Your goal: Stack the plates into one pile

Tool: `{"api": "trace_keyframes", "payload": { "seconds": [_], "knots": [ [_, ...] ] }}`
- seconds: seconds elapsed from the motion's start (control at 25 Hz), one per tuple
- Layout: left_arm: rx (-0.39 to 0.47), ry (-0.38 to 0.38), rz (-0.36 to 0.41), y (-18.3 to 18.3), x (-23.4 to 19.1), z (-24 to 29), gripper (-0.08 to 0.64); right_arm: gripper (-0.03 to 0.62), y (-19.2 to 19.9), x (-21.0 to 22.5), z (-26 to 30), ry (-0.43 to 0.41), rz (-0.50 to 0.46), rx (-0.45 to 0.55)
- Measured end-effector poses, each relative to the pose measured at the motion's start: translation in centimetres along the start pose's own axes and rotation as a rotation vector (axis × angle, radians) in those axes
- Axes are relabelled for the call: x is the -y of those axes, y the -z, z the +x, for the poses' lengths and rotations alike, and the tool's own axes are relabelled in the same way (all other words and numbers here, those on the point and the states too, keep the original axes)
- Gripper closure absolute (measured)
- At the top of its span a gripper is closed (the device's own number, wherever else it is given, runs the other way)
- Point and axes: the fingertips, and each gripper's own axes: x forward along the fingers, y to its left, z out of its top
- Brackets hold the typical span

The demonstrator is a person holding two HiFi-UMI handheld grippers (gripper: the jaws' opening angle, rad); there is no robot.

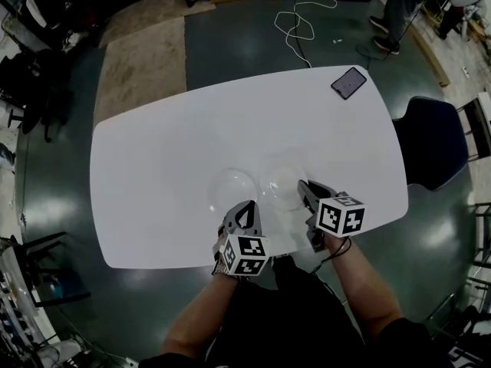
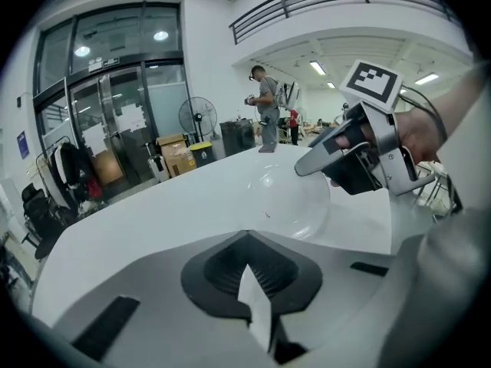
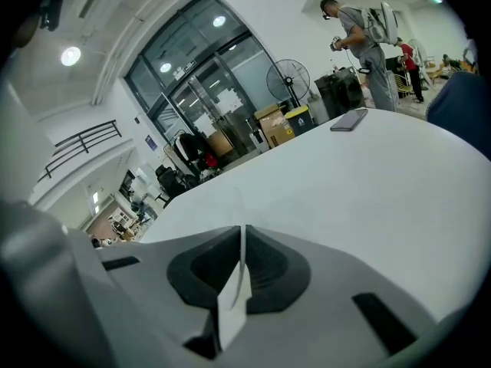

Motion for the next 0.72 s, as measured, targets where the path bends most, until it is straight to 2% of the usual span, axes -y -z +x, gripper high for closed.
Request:
{"api": "trace_keyframes", "payload": {
  "seconds": [0.28,0.44,0.64,0.72],
  "knots": [
    [0.043,-0.006,-0.241,2.0,-4.2,-3.9,0.543,0.565,0.1,-3.2,-0.7,0.007,-0.002,0.057],
    [0.075,0.020,-0.406,3.1,-6.5,-6.1,0.543,0.565,0.2,-5.7,-0.7,-0.001,-0.008,0.076],
    [0.128,0.065,-0.566,4.5,-9.4,-8.9,0.543,0.565,1.1,-9.2,0.2,-0.016,0.007,0.079],
    [0.151,0.078,-0.605,4.7,-10.1,-9.6,0.543,0.565,1.4,-10.0,0.5,-0.024,0.024,0.079]
  ]
}}
